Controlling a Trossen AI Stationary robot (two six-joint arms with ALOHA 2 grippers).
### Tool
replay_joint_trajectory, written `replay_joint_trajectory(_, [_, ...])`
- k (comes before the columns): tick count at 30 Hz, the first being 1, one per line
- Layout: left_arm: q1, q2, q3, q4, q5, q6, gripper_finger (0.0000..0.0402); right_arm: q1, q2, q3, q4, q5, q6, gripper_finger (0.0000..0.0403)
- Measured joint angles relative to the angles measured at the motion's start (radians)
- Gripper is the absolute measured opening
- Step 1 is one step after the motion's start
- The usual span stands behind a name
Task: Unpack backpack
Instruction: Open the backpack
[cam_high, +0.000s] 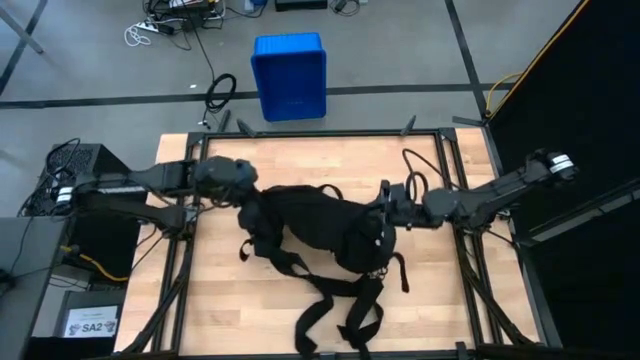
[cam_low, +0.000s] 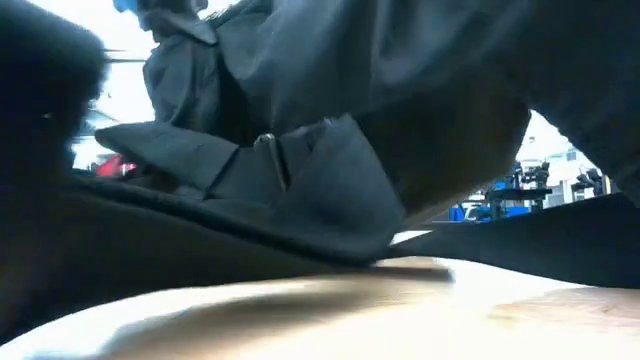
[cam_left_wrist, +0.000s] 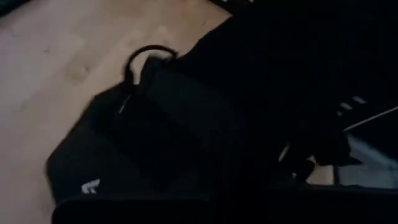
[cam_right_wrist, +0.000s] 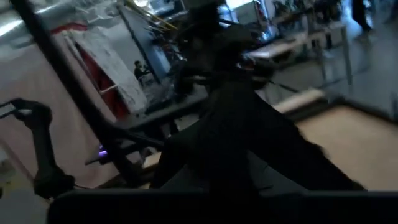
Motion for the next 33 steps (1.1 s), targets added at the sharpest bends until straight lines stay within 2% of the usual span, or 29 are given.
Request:
replay_joint_trajectory(4, [0.008, -0.068, -0.120, 0.077, -0.003, -0.049, 0.0000, -0.118, 0.025, -0.112, 0.072, -0.034, 0.125, 0.0000])
replay_joint_trajectory(9, [0.033, -0.048, -0.213, 0.121, 0.000, -0.055, 0.0000, -0.248, 0.107, -0.236, 0.262, -0.151, 0.234, 0.0000])
replay_joint_trajectory(17, [0.140, 0.014, -0.310, 0.231, 0.052, -0.047, 0.0000, -0.378, 0.297, -0.259, 0.324, -0.206, 0.344, 0.0000])
replay_joint_trajectory(24, [0.166, 0.028, -0.285, 0.220, 0.075, 0.128, 0.0019, -0.426, 0.412, -0.263, 0.448, -0.272, 0.374, 0.0000])
replay_joint_trajectory(27, [0.166, 0.026, -0.235, 0.220, 0.079, 0.146, 0.0042, -0.441, 0.419, -0.264, 0.449, -0.282, 0.380, 0.0000])
replay_joint_trajectory(33, [0.123, 0.025, -0.095, 0.208, 0.094, 0.291, 0.0104, -0.444, 0.416, -0.264, 0.468, -0.313, 0.379, 0.0000])
